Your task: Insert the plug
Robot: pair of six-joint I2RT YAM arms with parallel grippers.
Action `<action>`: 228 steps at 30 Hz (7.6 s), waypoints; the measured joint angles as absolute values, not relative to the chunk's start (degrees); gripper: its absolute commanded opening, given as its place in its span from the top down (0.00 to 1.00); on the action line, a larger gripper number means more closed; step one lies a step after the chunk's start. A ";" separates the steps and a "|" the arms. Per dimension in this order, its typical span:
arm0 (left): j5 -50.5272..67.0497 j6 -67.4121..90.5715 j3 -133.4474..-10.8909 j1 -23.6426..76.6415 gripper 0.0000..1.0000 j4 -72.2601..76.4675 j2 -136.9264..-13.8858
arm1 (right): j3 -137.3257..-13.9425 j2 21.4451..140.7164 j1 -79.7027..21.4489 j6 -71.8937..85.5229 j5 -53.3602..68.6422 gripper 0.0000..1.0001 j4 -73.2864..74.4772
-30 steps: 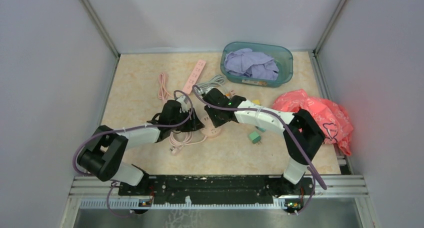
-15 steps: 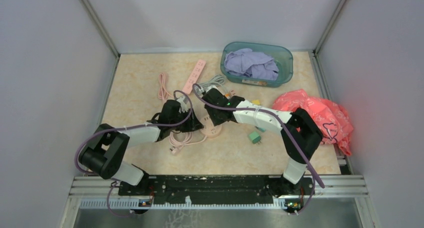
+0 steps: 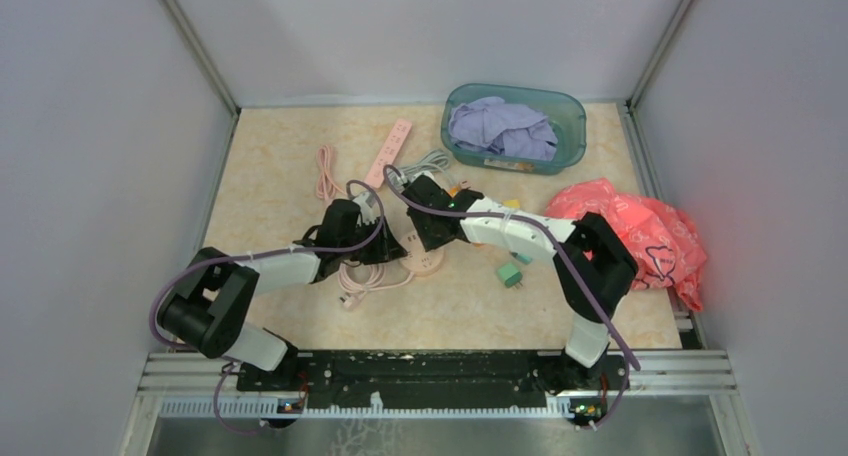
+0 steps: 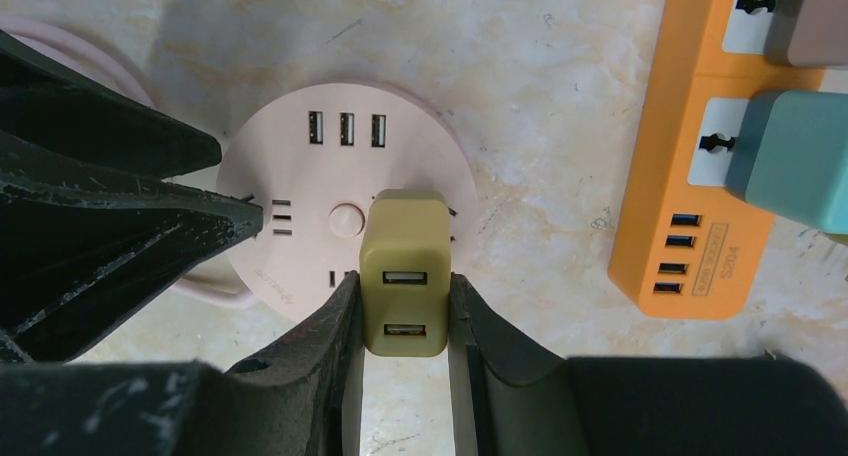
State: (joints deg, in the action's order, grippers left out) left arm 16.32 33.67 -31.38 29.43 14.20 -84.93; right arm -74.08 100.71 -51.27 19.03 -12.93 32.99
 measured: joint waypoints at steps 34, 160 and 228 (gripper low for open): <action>17.89 34.30 -31.38 28.82 0.59 15.38 -85.67 | -78.17 107.46 -49.43 15.57 -11.05 1.00 33.15; -4.93 41.63 -20.34 53.47 0.12 19.44 -54.81 | -44.66 69.60 -46.78 38.54 -8.08 0.69 11.88; 7.88 24.05 -16.45 41.67 1.00 37.04 -53.56 | -34.48 57.80 -41.65 28.80 19.38 0.14 -12.60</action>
